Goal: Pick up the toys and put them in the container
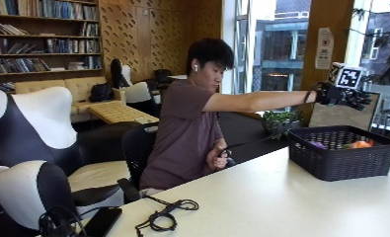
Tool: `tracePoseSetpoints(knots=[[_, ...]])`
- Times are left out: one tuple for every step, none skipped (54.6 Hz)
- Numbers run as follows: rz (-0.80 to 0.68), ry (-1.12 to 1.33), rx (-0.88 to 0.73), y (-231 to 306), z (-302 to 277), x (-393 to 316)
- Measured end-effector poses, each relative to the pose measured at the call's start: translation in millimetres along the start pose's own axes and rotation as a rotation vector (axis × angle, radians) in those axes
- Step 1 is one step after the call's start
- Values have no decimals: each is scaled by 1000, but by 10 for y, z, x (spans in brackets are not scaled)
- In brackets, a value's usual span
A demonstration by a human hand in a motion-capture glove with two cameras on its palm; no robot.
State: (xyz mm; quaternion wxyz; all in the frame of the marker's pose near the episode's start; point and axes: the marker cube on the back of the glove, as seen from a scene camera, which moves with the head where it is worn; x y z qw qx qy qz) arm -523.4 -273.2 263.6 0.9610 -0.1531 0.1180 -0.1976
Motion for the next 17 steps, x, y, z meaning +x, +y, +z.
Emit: tracePoseSetpoints(knots=[[-87,-30,8,27,-12,-29],[-138,-46,13,47,-20,-40],[-160,-50,17,62,-25,-31],[-168,-48,20,76,-28,-10],[-172,-45,23,89,-30,10],[-174,-43,26,100,-32,26],[-176,-41,28,110,-34,37],[-176,-41,31,121,-37,44],[-176,-42,34,133,-41,50],[-176,-43,36,146,-45,57],[-177,-44,39,161,-51,64],[-178,-43,42,176,-57,71],[-180,-41,45,192,-64,79],[-182,-38,48,210,-72,89],[-183,-36,50,227,-81,101],[-184,-35,53,242,-88,114],[-184,-34,54,251,-92,123]])
